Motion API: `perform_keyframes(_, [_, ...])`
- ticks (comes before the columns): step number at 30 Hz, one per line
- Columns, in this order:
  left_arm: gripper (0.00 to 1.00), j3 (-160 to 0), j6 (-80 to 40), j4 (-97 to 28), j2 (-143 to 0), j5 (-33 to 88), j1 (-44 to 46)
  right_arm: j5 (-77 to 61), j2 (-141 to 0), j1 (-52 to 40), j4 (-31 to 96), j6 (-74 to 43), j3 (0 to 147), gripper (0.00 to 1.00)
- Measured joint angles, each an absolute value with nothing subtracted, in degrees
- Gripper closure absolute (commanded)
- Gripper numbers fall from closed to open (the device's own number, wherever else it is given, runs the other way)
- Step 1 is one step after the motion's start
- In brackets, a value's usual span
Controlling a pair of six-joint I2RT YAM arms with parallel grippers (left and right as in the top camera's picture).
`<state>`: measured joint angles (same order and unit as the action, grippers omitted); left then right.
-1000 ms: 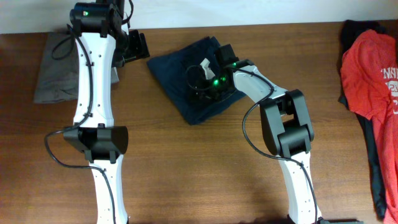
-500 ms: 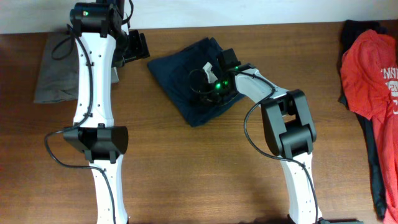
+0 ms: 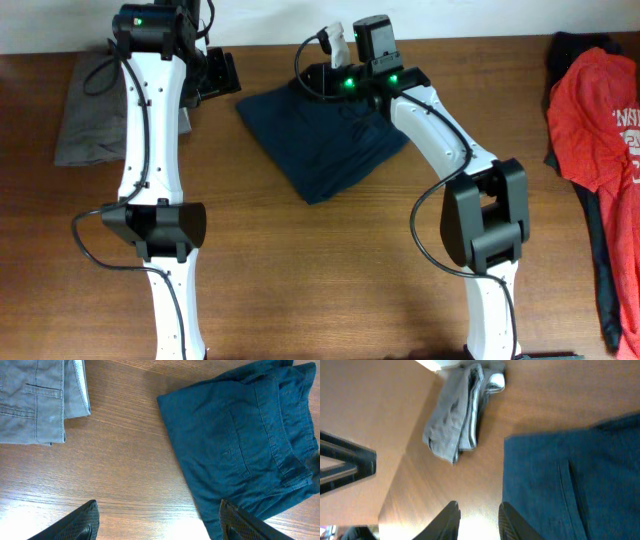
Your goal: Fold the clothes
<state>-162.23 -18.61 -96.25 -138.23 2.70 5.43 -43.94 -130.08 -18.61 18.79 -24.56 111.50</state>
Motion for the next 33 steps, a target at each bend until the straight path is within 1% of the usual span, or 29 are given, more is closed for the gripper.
perform_keyframes(5, [0.24, -162.23, -18.61, -96.27, -138.23, 2.72, 5.43, -44.05, -135.70, -18.61, 8.58, -29.52, 111.59, 0.69])
perform_keyframes(6, [0.24, -162.23, -18.61, -96.25, -138.23, 2.72, 5.43, -44.25, -138.72, -18.61, 5.39, -31.16, 111.53, 0.69])
perform_keyframes(8, [0.24, -162.23, -18.61, -96.20, -138.23, 2.70, 5.43, -44.45, -141.64, -18.61, 4.21, -32.18, 111.53, 0.68])
perform_keyframes(11, [0.24, -162.23, -18.61, -96.23, -138.23, 2.70, 5.43, -44.40, -143.68, -18.61, 4.21, -32.93, 111.44, 0.64])
perform_keyframes(15, [0.23, -162.23, -18.61, -96.29, -138.23, 2.72, 5.43, -44.03, -144.94, -18.61, 4.32, -33.23, 111.44, 0.64])
perform_keyframes(18, [0.23, -162.23, -18.61, -96.33, -138.23, 2.70, 5.43, -43.29, -145.60, -18.61, 5.78, -32.84, 111.44, 0.58])
perform_keyframes(19, [0.23, -162.23, -18.61, -96.38, -138.23, 2.70, 5.43, -42.63, -145.91, -18.61, 7.46, -32.45, 111.44, 0.57])
perform_keyframes(20, [0.24, -162.23, -18.61, -96.44, -138.23, 2.70, 5.43, -42.22, -146.04, -18.59, 8.56, -31.90, 111.44, 0.58])
perform_keyframes(24, [0.23, -162.23, -18.61, -96.44, -138.26, 2.72, 5.43, -41.12, -146.06, -18.46, 13.45, -30.85, 111.87, 0.64])
perform_keyframes(29, [0.24, -162.23, -18.61, -96.47, -138.74, 2.72, 5.43, -40.82, -146.06, -18.31, 15.31, -28.77, 112.46, 0.64])
perform_keyframes(33, [0.24, -162.23, -18.61, -96.49, -139.04, 2.70, 5.43, -44.86, -146.06, -16.75, 17.43, -27.24, 114.08, 0.64])
